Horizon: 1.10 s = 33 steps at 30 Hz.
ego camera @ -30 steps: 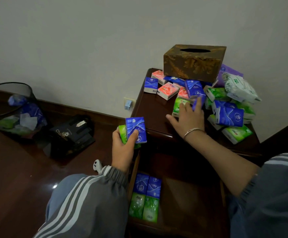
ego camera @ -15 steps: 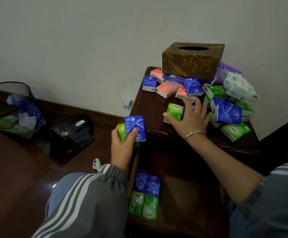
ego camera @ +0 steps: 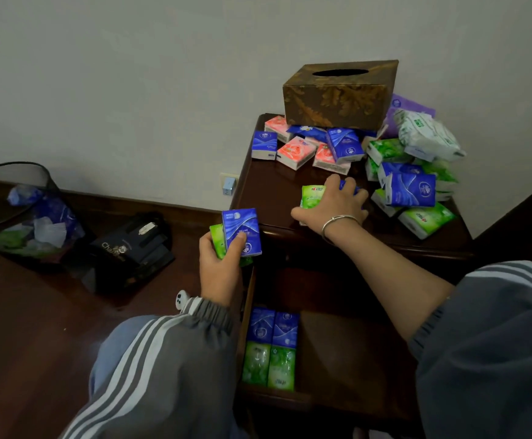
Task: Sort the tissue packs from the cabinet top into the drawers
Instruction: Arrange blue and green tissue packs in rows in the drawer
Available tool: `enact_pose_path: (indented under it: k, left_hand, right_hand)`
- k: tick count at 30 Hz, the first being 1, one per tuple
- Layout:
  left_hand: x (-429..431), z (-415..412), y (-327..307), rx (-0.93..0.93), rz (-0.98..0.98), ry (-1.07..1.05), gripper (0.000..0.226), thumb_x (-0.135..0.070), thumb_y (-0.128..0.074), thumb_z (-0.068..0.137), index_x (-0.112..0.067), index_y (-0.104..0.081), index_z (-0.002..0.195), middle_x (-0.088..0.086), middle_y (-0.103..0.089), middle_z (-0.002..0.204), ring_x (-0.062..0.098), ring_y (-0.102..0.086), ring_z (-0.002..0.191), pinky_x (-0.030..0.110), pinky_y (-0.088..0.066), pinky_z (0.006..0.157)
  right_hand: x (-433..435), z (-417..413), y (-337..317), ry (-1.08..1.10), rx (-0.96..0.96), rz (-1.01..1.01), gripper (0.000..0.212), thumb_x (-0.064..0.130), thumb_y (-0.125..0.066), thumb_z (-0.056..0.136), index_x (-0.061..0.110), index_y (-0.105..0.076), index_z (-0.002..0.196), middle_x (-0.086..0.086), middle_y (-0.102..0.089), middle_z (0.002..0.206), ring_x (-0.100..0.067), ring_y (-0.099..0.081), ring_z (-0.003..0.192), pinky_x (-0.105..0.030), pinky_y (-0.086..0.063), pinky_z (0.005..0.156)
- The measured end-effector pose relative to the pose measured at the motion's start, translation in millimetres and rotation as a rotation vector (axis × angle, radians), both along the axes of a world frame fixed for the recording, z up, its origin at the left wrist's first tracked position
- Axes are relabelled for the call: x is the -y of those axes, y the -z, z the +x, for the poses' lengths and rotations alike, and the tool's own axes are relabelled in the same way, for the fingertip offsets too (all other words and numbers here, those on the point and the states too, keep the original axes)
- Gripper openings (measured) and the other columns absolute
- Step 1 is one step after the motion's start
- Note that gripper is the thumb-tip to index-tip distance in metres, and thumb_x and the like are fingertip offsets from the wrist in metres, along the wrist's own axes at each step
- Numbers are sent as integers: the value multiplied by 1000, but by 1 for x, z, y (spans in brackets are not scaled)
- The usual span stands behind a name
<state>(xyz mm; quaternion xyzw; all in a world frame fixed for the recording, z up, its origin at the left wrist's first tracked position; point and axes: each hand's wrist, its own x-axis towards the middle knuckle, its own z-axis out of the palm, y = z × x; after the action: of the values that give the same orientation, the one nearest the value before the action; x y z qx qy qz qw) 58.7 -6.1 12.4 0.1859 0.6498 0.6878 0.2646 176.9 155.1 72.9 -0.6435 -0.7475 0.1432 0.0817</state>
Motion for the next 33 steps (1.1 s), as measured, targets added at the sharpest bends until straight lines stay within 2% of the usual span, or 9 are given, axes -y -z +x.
enact_pose_path:
  k: [5,8,11,14,18,20,22,25,33]
  left_hand:
    - [6,4,1,7,-17,-4,36,-17,-67,86,-4,-52,116,2,-64,95,3,-61,75,7,-48,57]
    - [13,5,1,21,-35,2,35,-19,-68,86,-7,-53,115,3,-65,95,7,-62,77,13,-51,61]
    - [19,8,4,77,-55,21,31,-19,-68,85,-10,-54,111,4,-66,95,14,-64,81,24,-52,69]
    - [27,12,14,145,-97,46,31,-21,-70,84,-10,-56,109,6,-67,94,17,-65,81,30,-54,68]
    - [38,30,36,195,-216,123,29,-26,-74,80,-12,-58,100,6,-67,90,17,-66,75,29,-55,57]
    - [43,44,48,184,-309,177,30,-31,-77,76,-19,-58,95,5,-68,90,21,-68,79,37,-58,67]
    - [45,55,55,141,-366,220,33,-35,-78,74,-22,-56,94,4,-68,91,23,-69,82,42,-58,75]
    - [40,59,56,-5,-394,250,32,-37,-77,75,-28,-51,91,-1,-67,88,13,-68,75,31,-55,63]
    - [29,48,60,-39,-471,131,36,-32,-76,77,-17,-49,96,-7,-61,83,15,-60,80,32,-48,75]
  right_hand:
    - [11,27,8,-133,-242,190,79,44,-75,54,21,-38,120,-7,-40,129,-34,-40,115,-34,-34,83]
    - [23,48,5,-213,-480,251,72,28,-78,55,18,-44,117,-7,-47,120,-27,-48,109,-34,-39,88]
    - [49,74,-1,-185,-826,119,64,23,-79,57,29,-43,110,1,-54,111,-12,-58,93,-24,-50,78]
    - [85,110,11,-227,-939,-106,58,23,-82,64,40,-44,104,10,-62,96,0,-62,79,-16,-53,69]
    - [125,142,56,-178,-770,-430,50,29,-82,66,39,-47,100,6,-65,88,-6,-63,73,-17,-50,59]
    - [134,146,84,-114,-679,-575,50,32,-82,66,34,-47,102,6,-65,87,-7,-63,73,-14,-46,54]
    - [135,146,110,-63,-591,-611,55,33,-81,67,24,-47,109,7,-63,85,-5,-60,72,-12,-44,53]
    - [131,143,145,-53,-465,-562,65,36,-82,66,17,-45,115,9,-59,84,-3,-55,71,-7,-37,48]
    - [138,134,210,-215,-65,-635,109,67,-71,59,10,-23,138,-14,-37,141,-33,-38,128,-35,-34,102]
